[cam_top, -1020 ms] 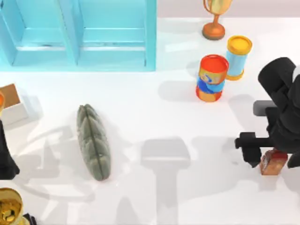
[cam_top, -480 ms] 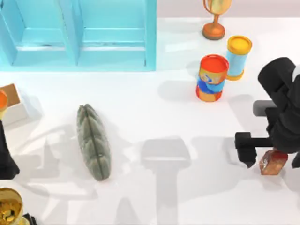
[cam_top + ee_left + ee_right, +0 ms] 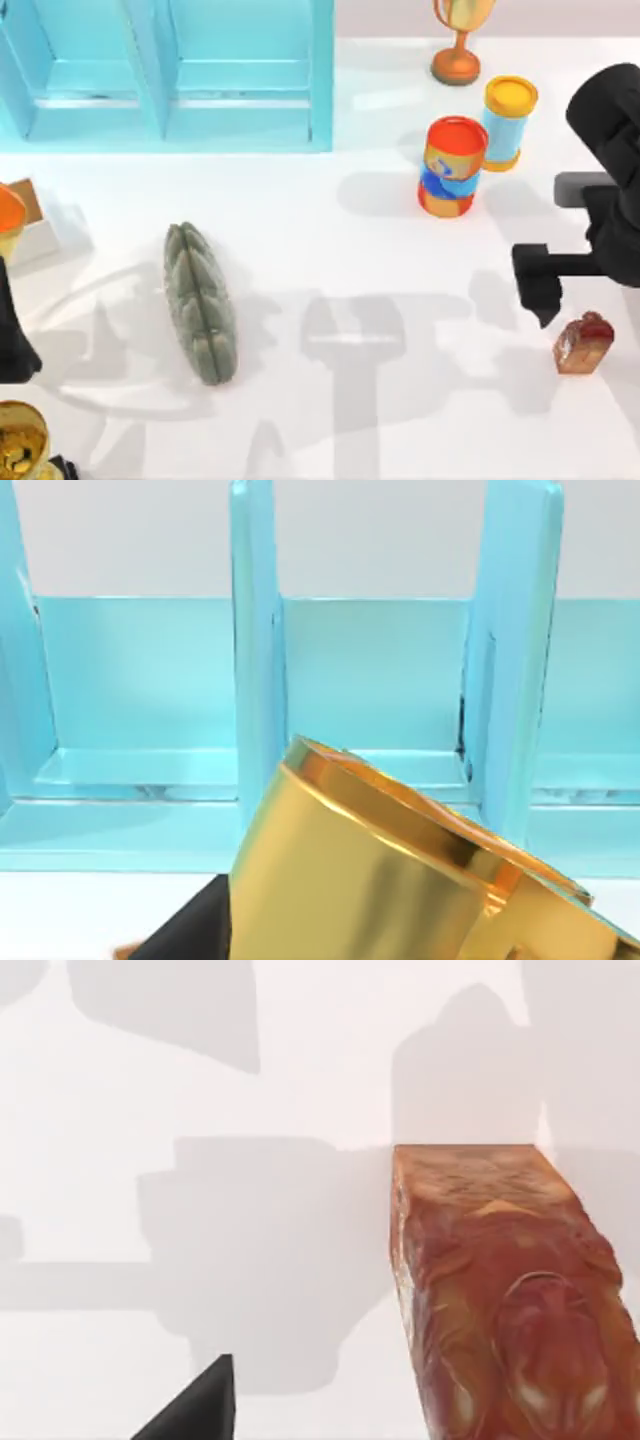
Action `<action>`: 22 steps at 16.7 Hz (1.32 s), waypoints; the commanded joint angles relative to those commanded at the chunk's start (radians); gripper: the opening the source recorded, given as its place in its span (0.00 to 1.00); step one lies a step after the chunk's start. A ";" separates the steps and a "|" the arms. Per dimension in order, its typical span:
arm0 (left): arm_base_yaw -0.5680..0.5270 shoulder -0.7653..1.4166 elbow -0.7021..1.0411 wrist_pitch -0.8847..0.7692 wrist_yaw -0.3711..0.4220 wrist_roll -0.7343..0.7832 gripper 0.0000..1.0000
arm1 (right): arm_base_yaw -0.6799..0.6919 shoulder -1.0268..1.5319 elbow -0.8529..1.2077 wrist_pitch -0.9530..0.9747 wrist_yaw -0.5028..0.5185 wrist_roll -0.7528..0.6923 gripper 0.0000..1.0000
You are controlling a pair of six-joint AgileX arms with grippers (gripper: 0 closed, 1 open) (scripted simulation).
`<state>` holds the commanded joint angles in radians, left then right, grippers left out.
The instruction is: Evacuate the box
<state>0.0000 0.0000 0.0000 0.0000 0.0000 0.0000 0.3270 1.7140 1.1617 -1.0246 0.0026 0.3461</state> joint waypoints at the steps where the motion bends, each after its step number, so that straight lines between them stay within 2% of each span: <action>1: 0.000 0.000 0.000 0.000 0.000 0.000 1.00 | 0.000 -0.012 0.020 -0.030 0.000 -0.001 1.00; 11: 0.000 0.000 0.000 0.000 0.000 0.000 1.00 | -0.036 -0.007 0.088 -0.101 -0.002 -0.038 1.00; 14: 0.000 0.000 0.000 0.000 0.000 0.000 1.00 | -0.166 0.063 0.210 -0.162 -0.008 -0.159 1.00; 22: 0.000 0.000 0.000 0.000 0.000 0.000 1.00 | -0.695 0.270 0.627 -0.350 -0.017 -0.670 1.00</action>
<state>0.0000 0.0000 0.0000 0.0000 0.0000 0.0000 -0.3677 1.9843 1.7883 -1.3748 -0.0142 -0.3238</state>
